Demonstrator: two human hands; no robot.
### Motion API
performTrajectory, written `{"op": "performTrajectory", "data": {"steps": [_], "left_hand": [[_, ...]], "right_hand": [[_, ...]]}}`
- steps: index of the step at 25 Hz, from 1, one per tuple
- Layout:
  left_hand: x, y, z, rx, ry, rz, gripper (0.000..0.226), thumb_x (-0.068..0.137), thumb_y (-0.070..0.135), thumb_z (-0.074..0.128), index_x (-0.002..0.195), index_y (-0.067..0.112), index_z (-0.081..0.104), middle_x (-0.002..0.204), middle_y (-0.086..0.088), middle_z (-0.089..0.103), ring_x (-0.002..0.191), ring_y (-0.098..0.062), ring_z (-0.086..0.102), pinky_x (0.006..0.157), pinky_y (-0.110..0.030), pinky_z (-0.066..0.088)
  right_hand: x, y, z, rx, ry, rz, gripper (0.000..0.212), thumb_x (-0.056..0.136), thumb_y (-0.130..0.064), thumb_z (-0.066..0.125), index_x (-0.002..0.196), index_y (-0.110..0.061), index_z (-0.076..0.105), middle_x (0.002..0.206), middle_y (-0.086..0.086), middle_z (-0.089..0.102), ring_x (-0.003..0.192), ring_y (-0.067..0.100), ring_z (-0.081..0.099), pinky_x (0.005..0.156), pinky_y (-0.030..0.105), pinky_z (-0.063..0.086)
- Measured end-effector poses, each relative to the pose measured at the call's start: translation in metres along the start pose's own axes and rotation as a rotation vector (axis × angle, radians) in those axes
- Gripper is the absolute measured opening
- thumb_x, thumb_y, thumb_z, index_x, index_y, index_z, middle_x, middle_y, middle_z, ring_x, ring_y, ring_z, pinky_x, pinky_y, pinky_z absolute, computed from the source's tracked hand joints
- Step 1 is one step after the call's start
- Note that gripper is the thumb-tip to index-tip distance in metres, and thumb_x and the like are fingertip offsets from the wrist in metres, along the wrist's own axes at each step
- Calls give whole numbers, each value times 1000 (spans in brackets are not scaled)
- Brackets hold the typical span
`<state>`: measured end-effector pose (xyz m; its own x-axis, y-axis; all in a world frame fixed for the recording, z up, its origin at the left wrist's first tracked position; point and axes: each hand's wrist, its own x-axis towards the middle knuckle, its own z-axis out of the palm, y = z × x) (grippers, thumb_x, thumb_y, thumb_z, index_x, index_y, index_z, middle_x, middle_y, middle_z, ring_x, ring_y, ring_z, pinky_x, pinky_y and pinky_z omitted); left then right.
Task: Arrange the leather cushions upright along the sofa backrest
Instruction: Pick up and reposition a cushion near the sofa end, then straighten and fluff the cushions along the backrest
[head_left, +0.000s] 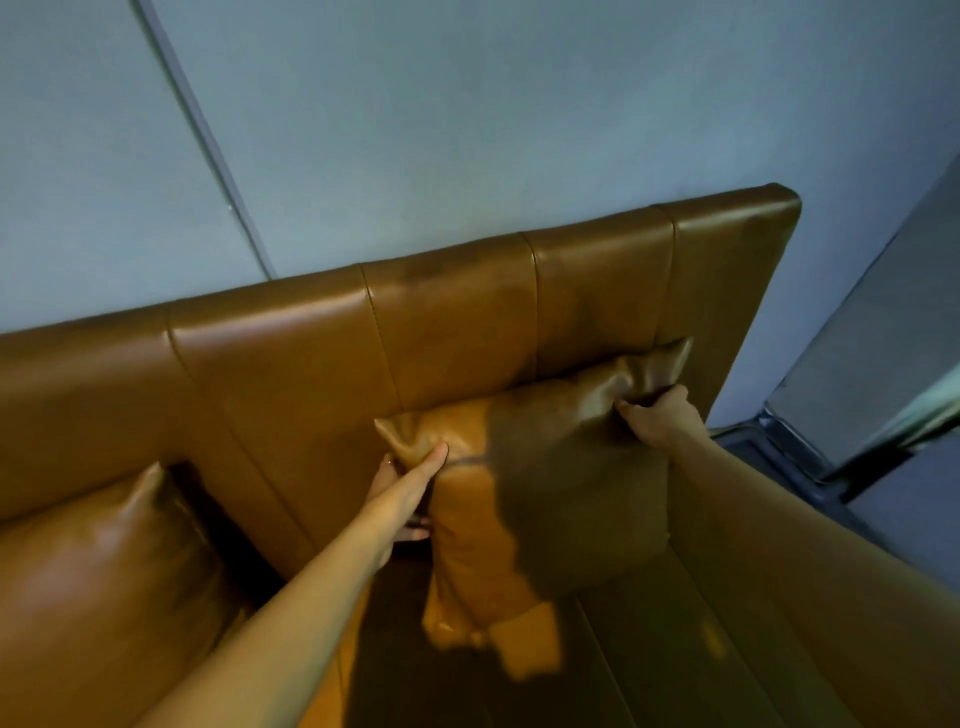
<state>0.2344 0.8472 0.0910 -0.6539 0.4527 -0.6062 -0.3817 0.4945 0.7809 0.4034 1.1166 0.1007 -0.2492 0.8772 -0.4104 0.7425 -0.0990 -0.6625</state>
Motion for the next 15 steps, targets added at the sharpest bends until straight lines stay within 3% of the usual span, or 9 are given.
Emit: {"op": "performTrajectory", "data": {"steps": [3,8,10,13,15], "left_hand": [[-11,10,-20,15,69,57,71,91,47,64,150,20,33,130,-6,53,105,-32,64,89,-48,57],[-28,11,-86,92,146,163,24,96,39,60,115,25,61,124,-7,60,110,-26,61,96,-47,52],[-35,3,-121,97,228,194,13,95,39,61,104,29,63,125,-2,60,118,-25,56,102,-49,47],[-45,-18,-181,104,380,255,19,95,33,63,107,19,67,132,10,51,126,-19,48,109,-41,39],[-48,-30,-216,108,458,269,22,94,28,63,107,11,69,133,-3,60,125,-27,54,102,-37,41]], "right_hand": [[-28,-12,10,-216,132,-94,76,95,-35,60,152,-6,19,154,23,31,137,46,37,110,57,37],[-96,-34,66,-545,143,-461,59,98,-31,50,151,-19,29,163,15,22,149,41,21,117,57,25],[-133,-46,100,-544,108,-631,54,100,-35,48,149,-20,32,161,12,28,147,38,27,116,55,27],[-197,-66,154,-549,54,-804,48,101,-36,46,145,-20,39,151,9,44,139,33,40,112,50,33],[-229,-75,184,-542,14,-822,49,101,-38,47,146,-18,41,147,8,49,136,31,44,111,49,35]]}}
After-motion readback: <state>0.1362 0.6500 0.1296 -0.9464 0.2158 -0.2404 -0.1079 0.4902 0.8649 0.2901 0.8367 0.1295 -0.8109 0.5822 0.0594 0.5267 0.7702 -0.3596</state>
